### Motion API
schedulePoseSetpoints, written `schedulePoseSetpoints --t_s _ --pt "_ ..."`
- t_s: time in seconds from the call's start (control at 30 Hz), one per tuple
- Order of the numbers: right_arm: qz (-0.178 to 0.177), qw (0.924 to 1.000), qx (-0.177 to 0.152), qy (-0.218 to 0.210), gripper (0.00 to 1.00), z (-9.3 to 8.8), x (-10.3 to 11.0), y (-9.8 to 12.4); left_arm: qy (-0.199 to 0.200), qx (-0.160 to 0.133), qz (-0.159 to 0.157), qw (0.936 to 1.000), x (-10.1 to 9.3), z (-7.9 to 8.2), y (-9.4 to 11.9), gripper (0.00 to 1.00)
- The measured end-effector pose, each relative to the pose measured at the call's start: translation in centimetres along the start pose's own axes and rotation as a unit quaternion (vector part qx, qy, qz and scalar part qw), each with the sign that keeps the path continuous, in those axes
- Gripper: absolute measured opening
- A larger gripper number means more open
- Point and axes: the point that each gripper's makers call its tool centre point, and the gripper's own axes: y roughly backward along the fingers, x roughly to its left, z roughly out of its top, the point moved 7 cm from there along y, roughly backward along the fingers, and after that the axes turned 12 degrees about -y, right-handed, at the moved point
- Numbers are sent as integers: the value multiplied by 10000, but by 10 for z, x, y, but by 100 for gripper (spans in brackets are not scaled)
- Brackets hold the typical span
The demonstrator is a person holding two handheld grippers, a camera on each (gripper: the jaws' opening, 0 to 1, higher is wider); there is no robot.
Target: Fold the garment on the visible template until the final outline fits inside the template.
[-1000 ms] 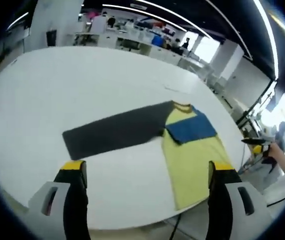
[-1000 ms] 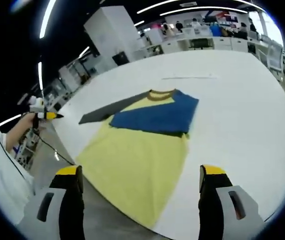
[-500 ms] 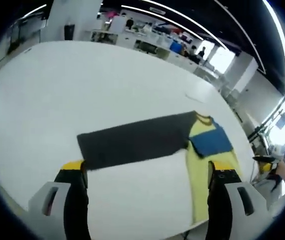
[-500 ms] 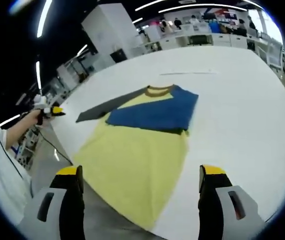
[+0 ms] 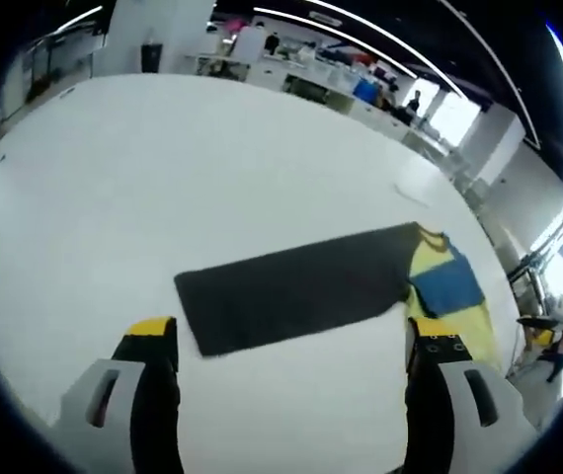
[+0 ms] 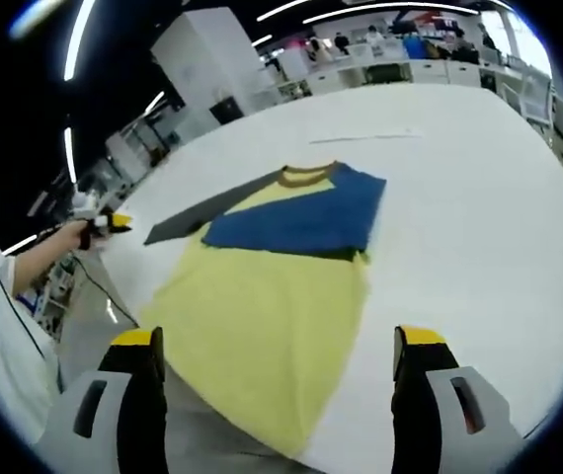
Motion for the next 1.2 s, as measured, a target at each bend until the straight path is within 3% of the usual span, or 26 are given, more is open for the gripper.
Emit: schedulePoseSetpoints --t_s 0.4,0.57,0.87,1.2 --pt "-46 10000 47 39 96 8 -3 -5 44 -25 256 9997 19 -3 -20 83" --pt "-69 9997 224 109 95 6 -4 -11 67 -82 409 9991 29 -6 -26 77" --pt "47 9999 145 -70 94 12 -1 -17 -36 -150 676 9976 50 -7 -38 66" --pt "45 9999 133 -95 94 21 -2 -21 -45 -173 768 9969 65 -14 -48 49"
